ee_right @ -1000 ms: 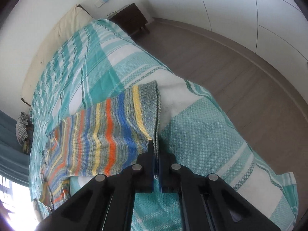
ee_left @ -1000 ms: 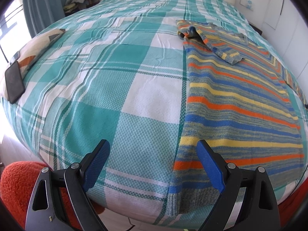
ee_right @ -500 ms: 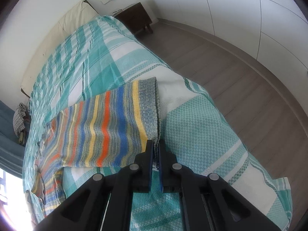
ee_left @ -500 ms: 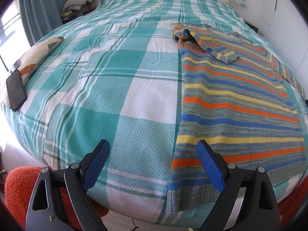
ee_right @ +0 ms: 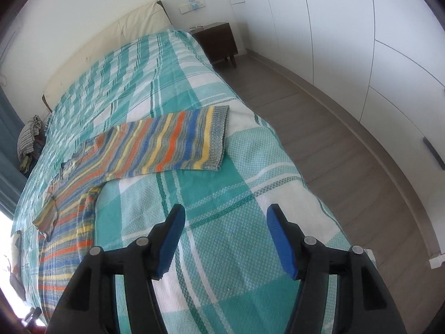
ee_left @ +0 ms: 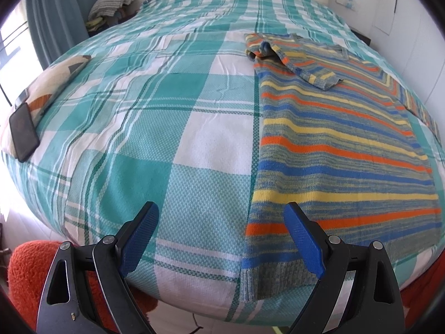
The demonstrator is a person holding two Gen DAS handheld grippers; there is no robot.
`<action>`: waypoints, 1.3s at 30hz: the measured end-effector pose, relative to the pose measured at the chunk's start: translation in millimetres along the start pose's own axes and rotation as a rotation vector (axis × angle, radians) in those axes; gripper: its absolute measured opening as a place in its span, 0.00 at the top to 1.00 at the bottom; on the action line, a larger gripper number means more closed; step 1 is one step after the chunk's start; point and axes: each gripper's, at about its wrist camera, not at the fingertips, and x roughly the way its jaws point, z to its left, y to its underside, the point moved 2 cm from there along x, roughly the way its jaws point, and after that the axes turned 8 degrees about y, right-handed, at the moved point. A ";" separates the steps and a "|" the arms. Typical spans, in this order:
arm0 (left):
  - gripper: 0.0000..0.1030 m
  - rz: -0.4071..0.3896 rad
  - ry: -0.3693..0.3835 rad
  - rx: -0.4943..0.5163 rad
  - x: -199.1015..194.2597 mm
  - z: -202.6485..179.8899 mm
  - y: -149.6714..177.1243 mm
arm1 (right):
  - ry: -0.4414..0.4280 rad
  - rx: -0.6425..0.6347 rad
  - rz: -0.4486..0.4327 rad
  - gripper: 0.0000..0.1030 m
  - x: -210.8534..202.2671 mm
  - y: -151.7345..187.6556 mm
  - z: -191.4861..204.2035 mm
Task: Fold small clothes
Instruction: 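Move the left tool to the other sleeve cuff and close on it, then carry the held sleeve across the sweater body with the left tool, then open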
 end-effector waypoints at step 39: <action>0.97 0.108 0.321 0.204 131.8 -111.5 -187.6 | -0.337 -0.514 0.155 0.33 -41.7 171.6 176.9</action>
